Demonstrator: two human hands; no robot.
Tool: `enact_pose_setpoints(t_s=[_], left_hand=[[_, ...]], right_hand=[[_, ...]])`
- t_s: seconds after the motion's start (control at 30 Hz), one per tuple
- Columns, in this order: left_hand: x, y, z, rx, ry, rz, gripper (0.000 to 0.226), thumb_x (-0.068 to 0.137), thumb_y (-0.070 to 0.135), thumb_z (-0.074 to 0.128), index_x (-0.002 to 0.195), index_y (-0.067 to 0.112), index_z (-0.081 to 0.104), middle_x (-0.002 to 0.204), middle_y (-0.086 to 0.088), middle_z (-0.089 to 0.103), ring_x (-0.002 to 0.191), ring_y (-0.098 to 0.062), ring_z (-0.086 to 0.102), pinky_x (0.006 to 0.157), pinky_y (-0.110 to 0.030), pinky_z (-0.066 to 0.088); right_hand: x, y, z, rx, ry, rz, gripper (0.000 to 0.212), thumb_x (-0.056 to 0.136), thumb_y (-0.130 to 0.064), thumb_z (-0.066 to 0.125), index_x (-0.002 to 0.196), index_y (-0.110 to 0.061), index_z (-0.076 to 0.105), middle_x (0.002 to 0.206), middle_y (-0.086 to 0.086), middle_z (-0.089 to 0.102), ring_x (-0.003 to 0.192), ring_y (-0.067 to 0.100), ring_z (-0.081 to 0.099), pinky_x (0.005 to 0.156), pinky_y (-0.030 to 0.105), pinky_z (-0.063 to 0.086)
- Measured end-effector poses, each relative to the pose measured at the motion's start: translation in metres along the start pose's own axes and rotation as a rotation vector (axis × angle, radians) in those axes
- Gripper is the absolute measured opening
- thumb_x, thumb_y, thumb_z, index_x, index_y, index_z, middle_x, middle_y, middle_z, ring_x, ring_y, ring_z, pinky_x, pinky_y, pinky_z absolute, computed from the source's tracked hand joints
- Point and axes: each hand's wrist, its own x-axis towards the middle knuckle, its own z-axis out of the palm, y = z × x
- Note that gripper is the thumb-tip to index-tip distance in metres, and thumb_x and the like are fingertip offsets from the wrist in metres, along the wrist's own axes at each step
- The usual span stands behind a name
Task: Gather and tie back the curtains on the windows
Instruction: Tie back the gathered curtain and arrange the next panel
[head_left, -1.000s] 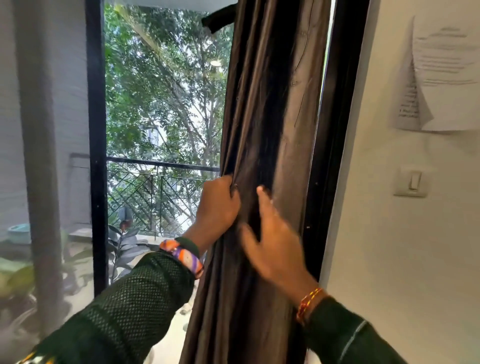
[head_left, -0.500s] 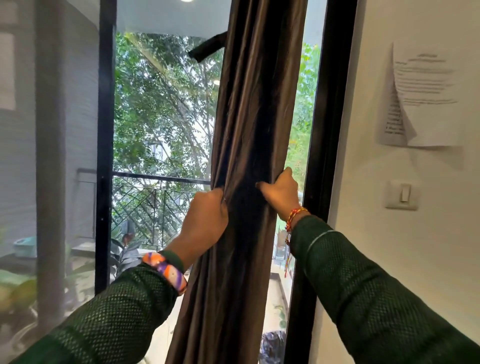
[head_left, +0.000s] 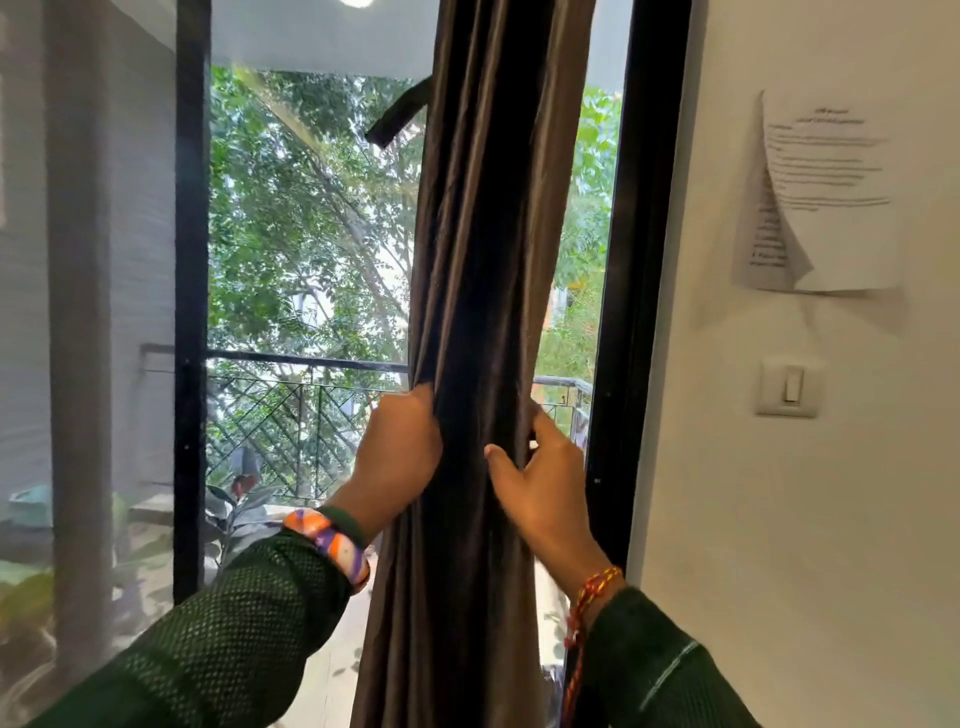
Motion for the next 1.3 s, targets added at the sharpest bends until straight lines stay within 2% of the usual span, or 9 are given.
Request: enact_pose_setpoints(t_s=[0.13, 0.27, 0.5, 0.67, 0.8, 0.87, 0.97, 1.13, 1.3], left_hand=[[-0.001, 0.003, 0.005, -0.039, -0.002, 0.061, 0.037, 0.091, 0.002, 0.042, 0.127, 0.002, 0.05, 0.078, -0.027, 0.062, 0.072, -0.038, 0.061, 0.058, -0.03, 0.032], [-0.009, 0.002, 0.011, -0.105, 0.014, 0.209, 0.082, 0.091, 0.0, 0.041, 0.138, 0.04, -0.013, 0.052, -0.003, 0.043, 0.044, -0.015, 0.042, 0.044, -0.029, 0.031], [-0.013, 0.016, 0.016, -0.458, 0.016, 0.15, 0.029, 0.096, 0.014, 0.046, 0.123, 0.017, 0.055, 0.069, 0.004, 0.062, 0.051, 0.006, 0.055, 0.053, -0.003, 0.037], [-0.014, 0.018, 0.017, -0.293, -0.029, 0.106, 0.056, 0.095, 0.01, 0.046, 0.146, 0.016, 0.024, 0.077, -0.009, 0.062, 0.059, -0.014, 0.053, 0.054, -0.021, 0.038], [-0.019, 0.012, 0.011, -0.163, -0.024, 0.043, 0.078, 0.096, 0.01, 0.039, 0.134, 0.031, -0.027, 0.054, 0.0, 0.043, 0.046, -0.013, 0.041, 0.043, -0.023, 0.027], [-0.019, 0.014, 0.008, -0.139, -0.038, -0.04, 0.075, 0.097, 0.014, 0.038, 0.142, 0.017, -0.023, 0.068, -0.012, 0.056, 0.056, -0.022, 0.052, 0.052, -0.029, 0.035], [-0.021, 0.024, 0.014, 0.027, -0.074, -0.003, 0.064, 0.096, 0.01, 0.038, 0.148, 0.007, 0.001, 0.1, -0.023, 0.064, 0.087, -0.036, 0.061, 0.069, -0.039, 0.042], [-0.021, 0.05, 0.028, 0.33, -0.205, 0.184, 0.064, 0.096, 0.012, 0.034, 0.147, 0.002, -0.002, 0.119, -0.016, 0.06, 0.099, -0.036, 0.061, 0.077, -0.044, 0.046], [-0.016, 0.065, 0.01, 0.347, -0.261, 0.319, 0.053, 0.1, 0.034, 0.027, 0.144, 0.007, 0.017, 0.127, -0.012, 0.056, 0.105, -0.036, 0.059, 0.08, -0.04, 0.045]], right_hand=[[-0.007, 0.003, 0.006, -0.289, -0.052, -0.136, 0.052, 0.092, -0.003, 0.046, 0.142, -0.013, 0.039, 0.138, 0.011, 0.046, 0.115, 0.024, 0.054, 0.095, 0.029, 0.049], [-0.019, 0.003, 0.009, -0.264, -0.203, -0.135, 0.09, 0.087, 0.008, 0.038, 0.142, -0.037, -0.018, 0.159, 0.007, 0.012, 0.126, 0.03, 0.047, 0.095, 0.037, 0.048], [-0.041, 0.016, 0.036, -0.18, -0.237, -0.124, 0.096, 0.095, -0.009, 0.04, 0.121, -0.048, -0.044, 0.157, 0.01, 0.017, 0.106, 0.033, 0.06, 0.081, 0.037, 0.048], [-0.068, 0.035, 0.045, -0.247, -0.431, -0.137, 0.087, 0.09, -0.005, 0.039, 0.137, -0.024, -0.031, 0.147, 0.02, 0.032, 0.1, 0.039, 0.057, 0.08, 0.039, 0.045], [-0.056, 0.045, 0.015, -0.112, -0.44, -0.151, 0.043, 0.09, -0.037, 0.045, 0.132, -0.041, 0.041, 0.077, -0.01, 0.066, 0.068, 0.001, 0.059, 0.063, 0.023, 0.041], [-0.016, 0.028, -0.004, 0.054, -0.271, -0.072, 0.049, 0.087, -0.056, 0.044, 0.132, -0.037, 0.044, 0.071, -0.017, 0.068, 0.059, -0.009, 0.054, 0.063, 0.023, 0.048], [0.062, -0.031, -0.03, 0.235, -0.119, -0.022, 0.072, 0.087, -0.051, 0.053, 0.147, -0.018, 0.029, 0.144, 0.002, 0.046, 0.122, 0.012, 0.052, 0.105, 0.033, 0.04], [0.156, -0.124, -0.054, 0.114, -0.053, -0.033, 0.103, 0.081, -0.046, 0.067, 0.149, -0.001, 0.005, 0.152, 0.012, 0.03, 0.136, 0.026, 0.035, 0.106, 0.029, 0.034], [0.181, -0.133, -0.069, -0.136, 0.091, -0.012, 0.013, 0.085, -0.004, 0.054, 0.096, 0.001, 0.052, 0.092, 0.005, 0.053, 0.095, 0.024, 0.055, 0.073, 0.026, 0.044]])
